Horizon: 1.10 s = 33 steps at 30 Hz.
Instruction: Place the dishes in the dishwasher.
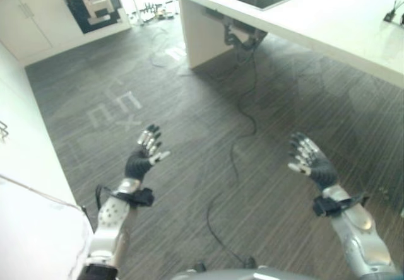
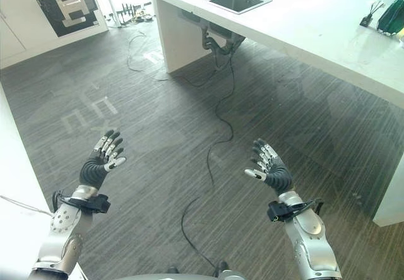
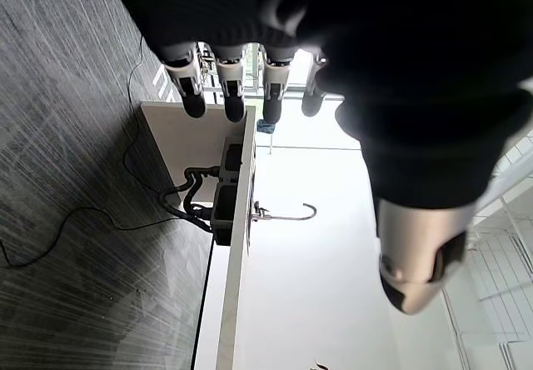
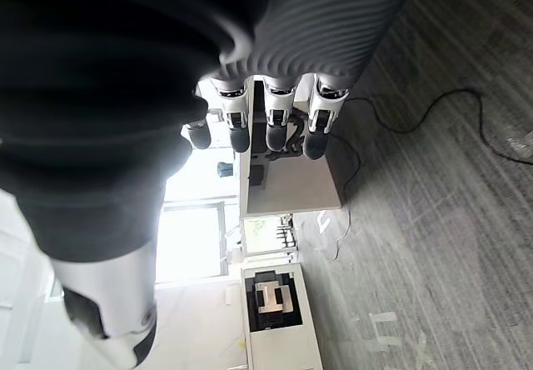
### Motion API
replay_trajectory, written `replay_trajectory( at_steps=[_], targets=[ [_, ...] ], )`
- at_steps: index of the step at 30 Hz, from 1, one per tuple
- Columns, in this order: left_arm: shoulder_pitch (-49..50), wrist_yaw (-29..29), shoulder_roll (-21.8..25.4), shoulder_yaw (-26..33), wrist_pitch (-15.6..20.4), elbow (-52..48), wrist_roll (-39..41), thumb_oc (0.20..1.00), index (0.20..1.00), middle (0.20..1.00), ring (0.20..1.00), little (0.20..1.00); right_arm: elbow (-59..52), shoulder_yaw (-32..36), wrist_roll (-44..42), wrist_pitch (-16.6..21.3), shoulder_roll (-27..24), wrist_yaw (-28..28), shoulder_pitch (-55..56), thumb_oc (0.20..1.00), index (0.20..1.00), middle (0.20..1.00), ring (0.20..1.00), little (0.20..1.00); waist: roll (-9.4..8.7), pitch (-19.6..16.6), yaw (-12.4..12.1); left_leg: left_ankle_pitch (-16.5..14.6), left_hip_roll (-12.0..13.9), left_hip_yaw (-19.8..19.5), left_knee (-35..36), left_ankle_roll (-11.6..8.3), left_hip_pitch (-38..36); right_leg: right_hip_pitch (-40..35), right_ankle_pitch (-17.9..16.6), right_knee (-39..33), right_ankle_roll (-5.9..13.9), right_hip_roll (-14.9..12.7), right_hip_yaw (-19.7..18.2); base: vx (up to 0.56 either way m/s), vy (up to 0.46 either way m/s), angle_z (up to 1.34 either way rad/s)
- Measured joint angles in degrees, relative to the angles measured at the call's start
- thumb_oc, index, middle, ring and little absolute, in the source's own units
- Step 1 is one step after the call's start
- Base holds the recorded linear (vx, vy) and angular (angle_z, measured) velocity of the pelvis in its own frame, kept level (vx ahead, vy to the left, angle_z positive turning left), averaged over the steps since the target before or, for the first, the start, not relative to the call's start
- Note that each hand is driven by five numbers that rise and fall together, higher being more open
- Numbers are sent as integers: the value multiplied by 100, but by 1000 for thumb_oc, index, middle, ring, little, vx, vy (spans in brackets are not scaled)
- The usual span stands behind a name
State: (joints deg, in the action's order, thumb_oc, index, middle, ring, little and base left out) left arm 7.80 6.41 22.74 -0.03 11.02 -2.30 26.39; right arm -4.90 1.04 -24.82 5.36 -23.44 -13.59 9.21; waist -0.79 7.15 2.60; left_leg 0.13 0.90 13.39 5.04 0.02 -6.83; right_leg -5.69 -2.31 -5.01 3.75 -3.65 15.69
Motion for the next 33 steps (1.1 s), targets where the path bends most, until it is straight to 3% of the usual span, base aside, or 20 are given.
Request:
replay_trajectory(
  at_steps=[11, 13, 14, 16, 17, 18, 19, 20, 21, 23, 25, 27, 28, 30, 31, 32, 33],
  targets=[
    [128, -100, -33, 22, 41, -153, -54, 1000, 1000, 1000, 1000, 1000, -17, -37, 4, 1, 8, -96, -74, 1000, 1000, 1000, 1000, 1000, 9, 28, -106, -75, -120, 49, 37, 111, -14, 18, -63, 34, 70, -107, -61, 1, 125, -3],
    [75, -125, -49, 21, 61, -154, -55, 1000, 1000, 1000, 1000, 1000, -16, -39, 4, 4, 7, -60, -98, 1000, 1000, 1000, 1000, 1000, 34, 84, -138, -94, -143, -17, 34, 185, -26, 100, 70, 335, 134, -190, -47, 8, 213, 16],
    [66, -136, -50, 21, 106, -145, -57, 1000, 1000, 1000, 1000, 1000, -15, -38, 13, 16, 21, -54, -60, 1000, 1000, 1000, 1000, 1000, 15, 110, -156, -104, -201, -53, -5, 244, -11, 219, 107, 607, 180, -233, -68, -1, 215, 24],
    [-83, -157, -166, 7, 236, 74, -60, 1000, 1000, 1000, 1000, 1000, -43, 77, 18, 140, 19, -23, -82, 1000, 1000, 1000, 1000, 1000, 270, 400, -126, -198, -42, -200, -257, 408, 175, 1197, 255, 2607, 390, -438, -83, 18, 102, 37],
    [-65, -189, -104, 40, 254, 64, -59, 1000, 1000, 1000, 1000, 1000, -45, 32, 64, 134, 34, -39, -2, 1000, 1000, 1000, 1000, 1000, 160, 392, -149, -135, -110, -188, -271, 440, 138, 1583, 459, 3335, 413, -717, -111, 185, 101, 28],
    [13, -183, -94, 145, 318, 77, -59, 1000, 1000, 1000, 1000, 1000, -43, -7, 107, 188, 81, -53, 33, 1000, 1000, 1000, 1000, 1000, 59, 417, -186, -297, -221, -227, -466, 562, 227, 1742, -57, 3470, 547, -881, -132, 259, 88, 7],
    [12, -197, -154, 329, 396, 141, -50, 1000, 1000, 1000, 1000, 1000, -121, -23, 105, 281, 135, -56, 33, 1000, 1000, 1000, 1000, 1000, -145, 558, -172, -566, -313, -282, -778, 584, 350, 2177, -138, 4452, 581, -1145, -193, 418, -104, 5],
    [4, -216, -189, 391, 332, 355, -49, 1000, 1000, 1000, 1000, 1000, -151, -31, 112, 250, 108, -115, 144, 1000, 1000, 1000, 1000, 1000, -145, 660, -141, -562, -305, -337, -707, 623, 230, 2488, 227, 4553, 674, -1130, -246, 405, -138, 18],
    [26, -245, -162, 403, 283, 324, -49, 1000, 1000, 1000, 1000, 1000, -216, -22, 108, 249, 109, -121, 337, 1000, 1000, 1000, 1000, 1000, -138, 685, -65, -538, -293, -440, -675, 586, 216, 2490, 329, 3365, 718, -866, -268, 375, -137, 51],
    [-256, -272, -88, 209, 261, 329, -51, 1000, 1000, 1000, 1000, 1000, -238, 43, 110, 249, 172, -171, 511, 1000, 1000, 1000, 1000, 1000, -324, 686, 166, -566, -449, -706, -649, 605, 163, 2406, 210, 1098, 754, -797, -261, 370, -158, 72],
    [-156, -275, -110, 48, 259, 319, -51, 1000, 1000, 1000, 1000, 1000, -232, 74, 108, 266, 178, -169, 497, 1000, 1000, 1000, 1000, 1000, -279, 657, 198, -764, -521, -800, -620, 484, -222, 2453, 0, 755, 559, -800, -266, 446, -213, 38],
    [-165, -310, -222, -134, 259, 248, -47, 1000, 1000, 1000, 1000, 1000, -266, 267, 109, 251, 210, -161, 703, 1000, 1000, 1000, 1000, 1000, -227, 567, 346, -1047, -604, -1114, -852, 563, -160, 2262, -98, -29, 719, -1031, -354, 232, -115, 67],
    [-97, -303, -244, -168, 256, 253, -49, 1000, 1000, 1000, 1000, 1000, -217, 275, 110, 228, 191, -161, 662, 1000, 1000, 1000, 1000, 1000, -238, 533, 325, -989, -570, -1131, -762, 521, -363, 2280, -164, 72, 652, -1053, -293, 260, -138, 35],
    [75, -299, -219, -149, 250, 253, -48, 1000, 1000, 1000, 1000, 1000, -228, 264, 108, 212, 188, -169, 646, 1000, 1000, 1000, 1000, 1000, -134, 481, 335, -1141, -385, -1158, -500, 262, -883, 1901, -285, 89, 463, -845, -166, 47, -31, 18],
    [65, -295, -137, -142, 254, 240, -49, 1000, 1000, 1000, 1000, 1000, -238, 255, 108, 214, 181, -170, 659, 1000, 1000, 1000, 1000, 1000, -247, 410, 335, -1269, -408, -1161, -549, 55, -986, 1702, -393, 63, 262, -820, -221, 0, 0, 27],
    [56, -291, -164, -147, 250, 240, -50, 1000, 1000, 1000, 1000, 1000, -192, 268, 108, 186, 127, -161, 572, 1000, 1000, 1000, 1000, 1000, -202, 405, 330, -1415, -327, -1116, -683, -143, -1089, 1679, -1194, 243, -261, -770, -272, 0, 0, 14],
    [80, -283, -256, -168, 243, 221, -51, 1000, 1000, 1000, 1000, 1000, -134, 286, 108, 146, 83, -159, 462, 1000, 1000, 1000, 1000, 1000, -72, 407, 303, -1599, -161, -1022, -1030, -252, -947, 1628, -1361, 347, -422, -605, -297, 0, 0, 4]
  ],
)
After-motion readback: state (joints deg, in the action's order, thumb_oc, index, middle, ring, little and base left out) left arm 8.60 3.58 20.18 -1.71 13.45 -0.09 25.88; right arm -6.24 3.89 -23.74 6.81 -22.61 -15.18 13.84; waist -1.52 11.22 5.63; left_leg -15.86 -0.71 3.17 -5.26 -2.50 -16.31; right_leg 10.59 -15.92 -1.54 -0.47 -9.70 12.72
